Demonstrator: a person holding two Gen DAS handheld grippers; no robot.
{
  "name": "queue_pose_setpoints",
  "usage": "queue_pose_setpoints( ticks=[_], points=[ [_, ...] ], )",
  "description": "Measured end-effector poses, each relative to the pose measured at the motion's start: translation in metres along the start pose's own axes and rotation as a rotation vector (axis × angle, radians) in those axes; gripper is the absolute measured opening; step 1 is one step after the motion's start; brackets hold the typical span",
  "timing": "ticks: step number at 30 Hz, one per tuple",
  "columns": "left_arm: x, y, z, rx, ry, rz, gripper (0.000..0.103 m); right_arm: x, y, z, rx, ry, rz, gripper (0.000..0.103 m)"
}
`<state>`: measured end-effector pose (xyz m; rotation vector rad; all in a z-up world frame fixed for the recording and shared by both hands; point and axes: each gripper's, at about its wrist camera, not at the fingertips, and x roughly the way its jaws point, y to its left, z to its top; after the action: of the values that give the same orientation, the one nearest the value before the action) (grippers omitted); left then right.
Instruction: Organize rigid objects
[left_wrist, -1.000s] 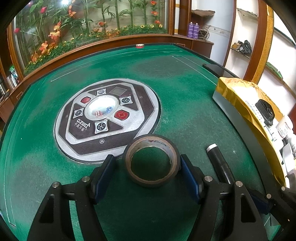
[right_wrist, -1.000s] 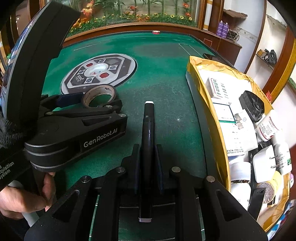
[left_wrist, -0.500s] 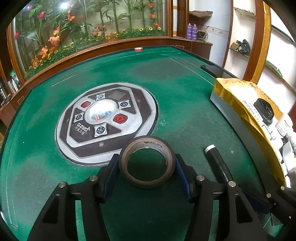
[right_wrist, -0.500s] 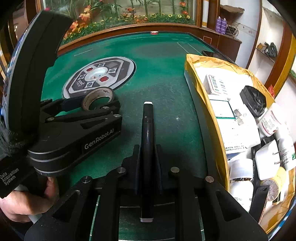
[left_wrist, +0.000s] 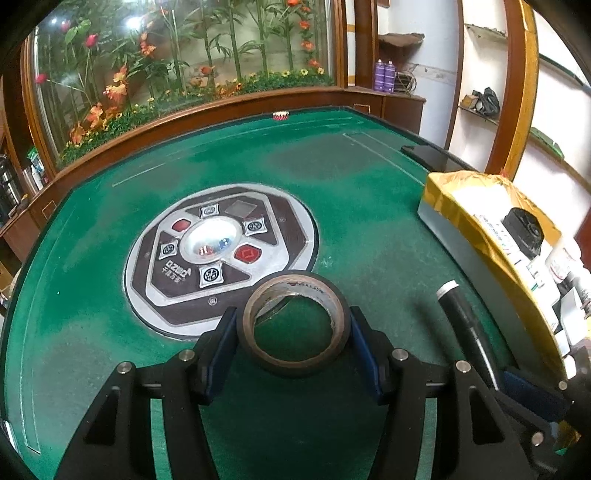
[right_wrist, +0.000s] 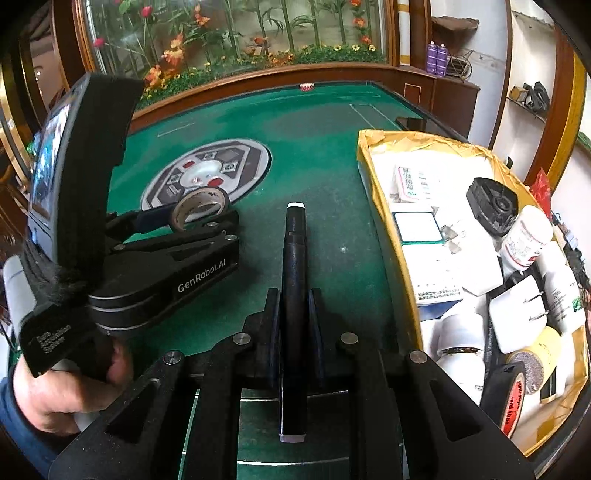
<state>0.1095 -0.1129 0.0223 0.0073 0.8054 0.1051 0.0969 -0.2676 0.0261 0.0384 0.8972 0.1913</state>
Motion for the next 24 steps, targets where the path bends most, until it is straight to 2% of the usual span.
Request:
queue_pose_setpoints(
  ticks=[9,24],
  points=[
    [-0.011,-0.003,0.002,0.007,-0.053,-0.027,0.058,-0.015,-0.001,0.003,-0.008,-0.045,-0.042,0.014],
    [-0.016,-0.001,0.003,-0.009,-0.073,-0.042,0.058,-0.027,0.003,0.015,-0.041,-0.092,-0.101,0.014]
  ],
)
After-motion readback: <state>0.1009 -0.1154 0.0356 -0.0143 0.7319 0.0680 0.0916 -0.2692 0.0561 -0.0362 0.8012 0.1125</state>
